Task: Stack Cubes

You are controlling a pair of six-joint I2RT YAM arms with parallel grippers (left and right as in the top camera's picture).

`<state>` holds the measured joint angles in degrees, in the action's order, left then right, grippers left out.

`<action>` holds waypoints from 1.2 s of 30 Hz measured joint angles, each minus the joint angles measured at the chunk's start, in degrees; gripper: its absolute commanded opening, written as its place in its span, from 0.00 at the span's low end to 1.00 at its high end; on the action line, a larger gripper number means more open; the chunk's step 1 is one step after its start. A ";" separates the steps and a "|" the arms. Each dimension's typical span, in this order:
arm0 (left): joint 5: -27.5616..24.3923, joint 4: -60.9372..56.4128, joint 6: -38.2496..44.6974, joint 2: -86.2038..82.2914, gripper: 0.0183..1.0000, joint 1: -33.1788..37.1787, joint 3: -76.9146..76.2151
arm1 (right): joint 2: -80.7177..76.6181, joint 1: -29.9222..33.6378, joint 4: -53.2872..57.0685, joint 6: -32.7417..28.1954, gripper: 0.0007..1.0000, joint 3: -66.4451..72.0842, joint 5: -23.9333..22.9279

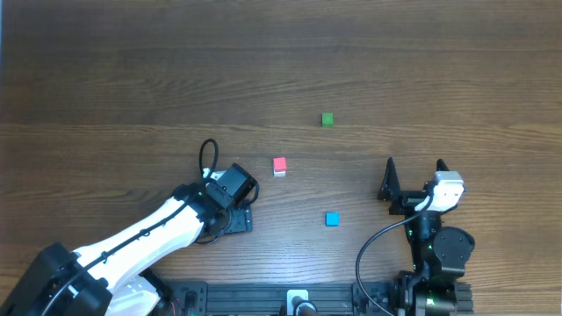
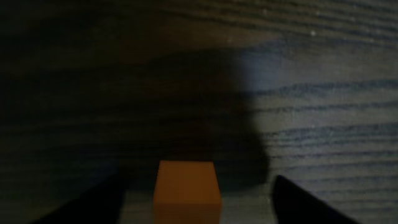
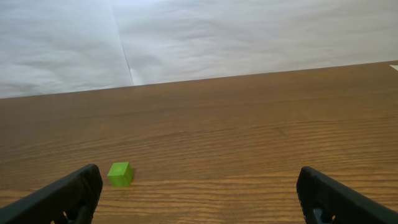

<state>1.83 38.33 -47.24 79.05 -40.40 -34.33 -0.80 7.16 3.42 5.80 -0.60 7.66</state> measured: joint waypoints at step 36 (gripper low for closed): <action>1.11 9.97 0.52 8.59 0.02 0.00 -22.80 | 0.00 0.00 0.02 -0.02 0.99 0.00 -0.02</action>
<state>2.94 48.29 -46.72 87.64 -40.40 -57.12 -0.80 7.16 3.44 5.78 -0.60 7.64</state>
